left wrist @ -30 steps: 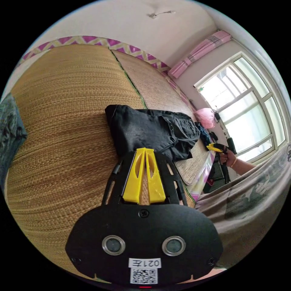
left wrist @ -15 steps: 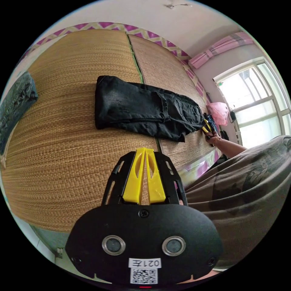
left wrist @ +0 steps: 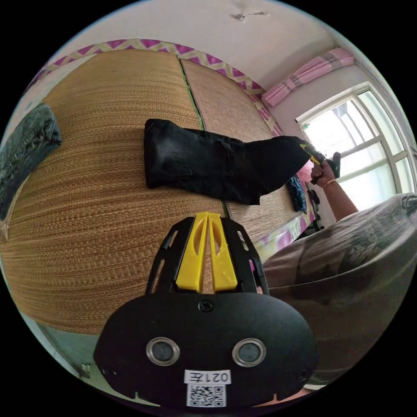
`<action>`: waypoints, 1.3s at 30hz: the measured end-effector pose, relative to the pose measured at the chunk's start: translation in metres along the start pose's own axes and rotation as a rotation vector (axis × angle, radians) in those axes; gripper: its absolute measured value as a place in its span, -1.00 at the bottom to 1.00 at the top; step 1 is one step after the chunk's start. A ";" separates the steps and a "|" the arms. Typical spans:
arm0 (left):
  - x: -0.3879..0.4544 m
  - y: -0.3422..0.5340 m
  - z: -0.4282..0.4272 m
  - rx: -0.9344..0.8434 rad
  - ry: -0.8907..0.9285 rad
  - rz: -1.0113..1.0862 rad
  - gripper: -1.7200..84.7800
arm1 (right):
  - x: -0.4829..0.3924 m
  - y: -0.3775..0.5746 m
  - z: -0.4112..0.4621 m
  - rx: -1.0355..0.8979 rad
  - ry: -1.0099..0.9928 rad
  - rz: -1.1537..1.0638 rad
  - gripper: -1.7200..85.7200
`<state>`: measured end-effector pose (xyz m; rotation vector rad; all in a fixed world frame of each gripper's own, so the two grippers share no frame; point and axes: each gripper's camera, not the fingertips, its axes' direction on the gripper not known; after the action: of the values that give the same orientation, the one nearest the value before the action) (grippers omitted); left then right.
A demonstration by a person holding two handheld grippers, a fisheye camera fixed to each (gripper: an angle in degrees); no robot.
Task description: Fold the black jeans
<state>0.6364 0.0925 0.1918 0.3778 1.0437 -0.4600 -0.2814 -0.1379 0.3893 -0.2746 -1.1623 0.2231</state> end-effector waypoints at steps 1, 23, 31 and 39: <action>-0.011 0.009 -0.004 0.008 0.019 -0.011 -0.98 | -0.030 -0.010 0.001 -0.010 0.024 -0.060 -0.82; -0.126 0.158 -0.102 0.060 -0.011 -0.277 -0.98 | -0.469 -0.031 0.277 -0.261 0.299 -0.828 -0.82; -0.095 0.069 -0.084 0.079 0.071 -0.133 -0.98 | -0.410 -0.057 0.294 -0.383 -0.045 -0.668 -0.73; -0.053 -0.084 -0.030 0.091 0.106 -0.013 -0.98 | -0.298 -0.022 0.381 -0.545 -0.144 -0.556 -0.88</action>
<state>0.5471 0.0461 0.2184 0.4811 1.1304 -0.5044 -0.7466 -0.2146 0.2781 -0.4027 -1.3835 -0.5797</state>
